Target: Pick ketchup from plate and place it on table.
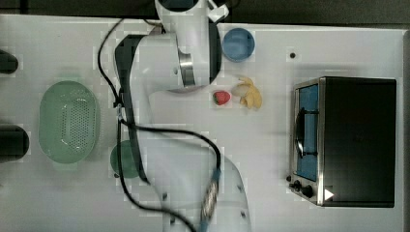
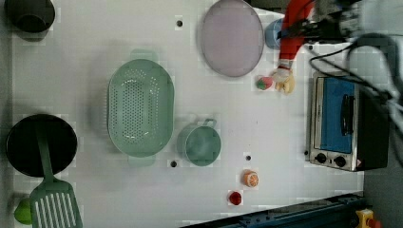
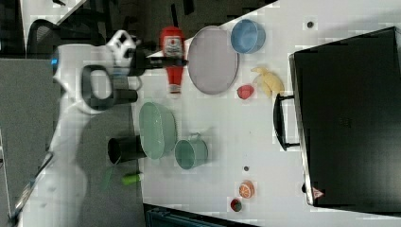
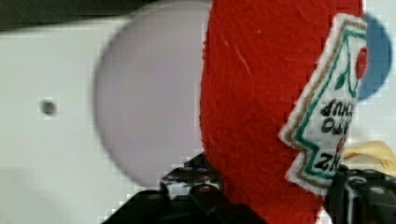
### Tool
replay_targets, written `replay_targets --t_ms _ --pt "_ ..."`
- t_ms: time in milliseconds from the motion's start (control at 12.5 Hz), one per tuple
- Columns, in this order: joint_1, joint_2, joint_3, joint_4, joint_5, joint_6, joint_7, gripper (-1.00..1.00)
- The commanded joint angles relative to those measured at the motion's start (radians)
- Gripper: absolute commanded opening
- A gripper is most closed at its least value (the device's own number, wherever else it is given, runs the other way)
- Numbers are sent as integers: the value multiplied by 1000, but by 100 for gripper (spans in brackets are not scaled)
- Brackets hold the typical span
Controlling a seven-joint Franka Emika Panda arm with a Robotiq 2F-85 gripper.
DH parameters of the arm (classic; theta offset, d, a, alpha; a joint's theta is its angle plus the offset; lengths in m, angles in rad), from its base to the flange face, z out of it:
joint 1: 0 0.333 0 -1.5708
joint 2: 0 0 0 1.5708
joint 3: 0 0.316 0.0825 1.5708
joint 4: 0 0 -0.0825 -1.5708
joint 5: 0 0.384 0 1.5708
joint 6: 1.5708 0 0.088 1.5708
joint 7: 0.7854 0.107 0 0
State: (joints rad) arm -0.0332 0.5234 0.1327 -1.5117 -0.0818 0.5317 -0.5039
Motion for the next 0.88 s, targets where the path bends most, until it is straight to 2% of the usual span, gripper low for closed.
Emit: replay_targets --t_ms 80,320,560,880 --pt "-80 -138 0 -111 71 -1 -13 19" --pt "-119 -276 -6 -292 71 4 -13 19" --pt "-126 -402 -22 -499 71 52 -13 19" --pt "-126 -458 -28 -737 71 188 -13 19"
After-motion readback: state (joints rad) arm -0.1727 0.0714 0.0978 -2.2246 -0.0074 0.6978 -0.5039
